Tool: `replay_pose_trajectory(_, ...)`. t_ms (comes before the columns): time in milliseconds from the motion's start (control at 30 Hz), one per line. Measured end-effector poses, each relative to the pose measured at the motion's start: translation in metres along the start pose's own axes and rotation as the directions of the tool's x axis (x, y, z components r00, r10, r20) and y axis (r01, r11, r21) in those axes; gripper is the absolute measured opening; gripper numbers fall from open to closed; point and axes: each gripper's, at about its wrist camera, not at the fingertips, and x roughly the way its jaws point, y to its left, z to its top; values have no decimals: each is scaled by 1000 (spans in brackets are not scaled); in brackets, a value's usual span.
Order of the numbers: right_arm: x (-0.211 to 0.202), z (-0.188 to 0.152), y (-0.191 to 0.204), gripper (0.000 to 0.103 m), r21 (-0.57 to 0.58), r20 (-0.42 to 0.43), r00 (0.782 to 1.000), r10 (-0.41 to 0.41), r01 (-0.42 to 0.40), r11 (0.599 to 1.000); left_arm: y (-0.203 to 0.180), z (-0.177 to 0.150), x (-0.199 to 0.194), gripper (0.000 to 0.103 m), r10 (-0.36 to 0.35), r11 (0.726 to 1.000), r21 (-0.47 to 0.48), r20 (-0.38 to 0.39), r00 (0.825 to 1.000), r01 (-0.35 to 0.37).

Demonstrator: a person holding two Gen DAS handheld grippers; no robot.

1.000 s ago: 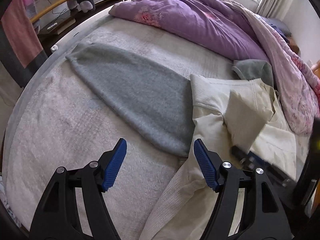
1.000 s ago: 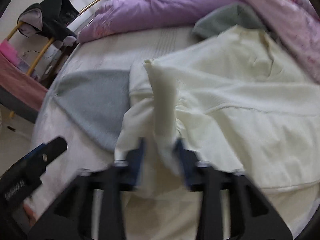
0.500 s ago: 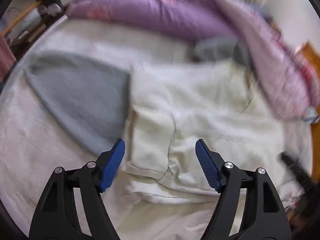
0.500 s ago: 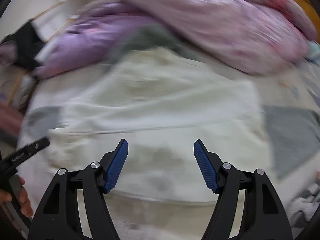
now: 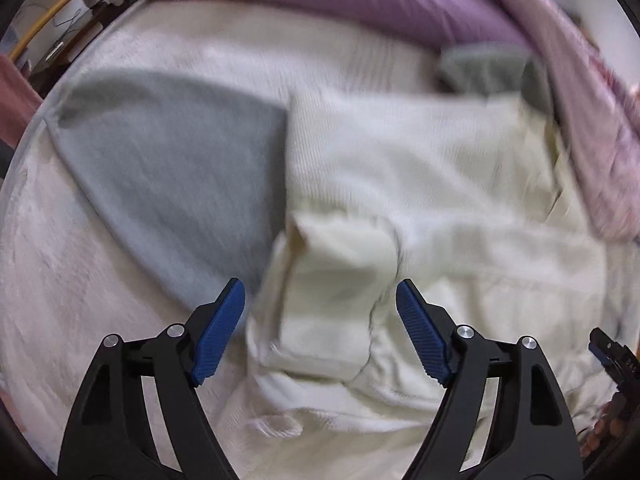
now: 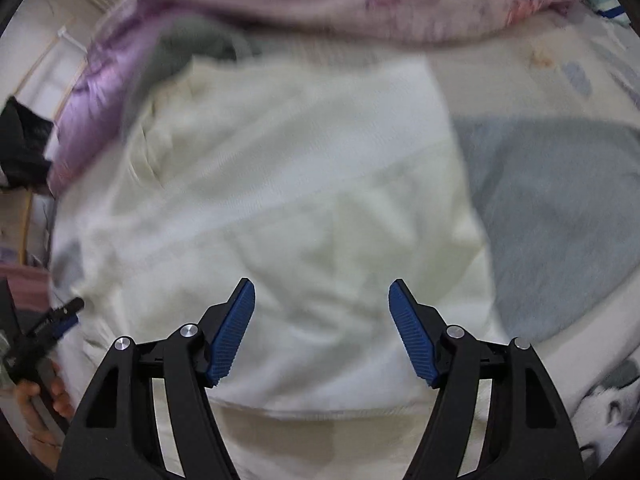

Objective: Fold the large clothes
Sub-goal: 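Position both tools at the side edge of the jacket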

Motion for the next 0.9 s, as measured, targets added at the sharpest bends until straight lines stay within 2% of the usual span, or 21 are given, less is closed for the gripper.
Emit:
replay_pose_trajectory(67, -12, 25, -7, 70, 21, 38, 999, -2, 1, 1000, 5, 19, -8, 79, -20, 999, -28, 26, 999, 20)
replay_pose_trajectory(133, -14, 45, -16, 70, 50, 55, 998, -5, 2, 999, 9, 41, -9, 79, -2, 999, -38, 51, 999, 4)
replay_pose_trajectory(233, -10, 71, -29, 70, 95, 74, 997, -29, 22, 995, 10, 73, 3, 79, 24, 999, -24, 10, 1000, -24)
replay_pose_trajectory(267, -6, 79, -35, 70, 110, 73, 997, -27, 18, 994, 7, 82, 9, 79, 57, 998, -2, -3, 998, -57)
replay_pose_trajectory(367, 8, 97, -43, 70, 146, 71, 995, -63, 52, 988, 3, 93, 26, 79, 112, 992, 57, -14, 994, -111)
replay_pose_trajectory(500, 29, 110, -55, 70, 182, 37, 993, -114, 105, 978, 7, 98, 48, 79, 94, 995, 50, -55, 994, -91)
replay_pose_trajectory(600, 42, 118, -68, 70, 228, 31, 996, -80, 71, 971, 5, 101, 64, 79, 68, 997, 31, -62, 996, -66)
replay_pose_trajectory(700, 53, 124, -72, 70, 218, 31, 997, -71, 63, 974, 6, 104, 74, 79, 48, 999, 7, -70, 996, -48)
replay_pose_trajectory(767, 63, 126, -75, 66, 237, 28, 999, -43, 35, 971, 10, 106, 80, 76, 37, 999, -3, -74, 997, -38)
replay_pose_trajectory(800, 64, 126, -76, 53, 239, 38, 999, -35, 26, 971, 11, 106, 80, 72, 25, 1000, -7, -72, 997, -26)
replay_pose_trajectory(833, 66, 126, -76, 37, 235, 38, 999, -21, 11, 972, 12, 107, 80, 54, 11, 1000, -7, -64, 998, -11)
replay_pose_trajectory(867, 65, 126, -76, 27, 234, 44, 999, -22, 11, 972, 12, 109, 79, 29, -16, 1000, -3, -61, 998, 16)
replay_pose_trajectory(900, 61, 124, -77, 13, 231, 57, 998, -25, 11, 973, 11, 111, 78, 17, -19, 1000, 3, -56, 998, 19)
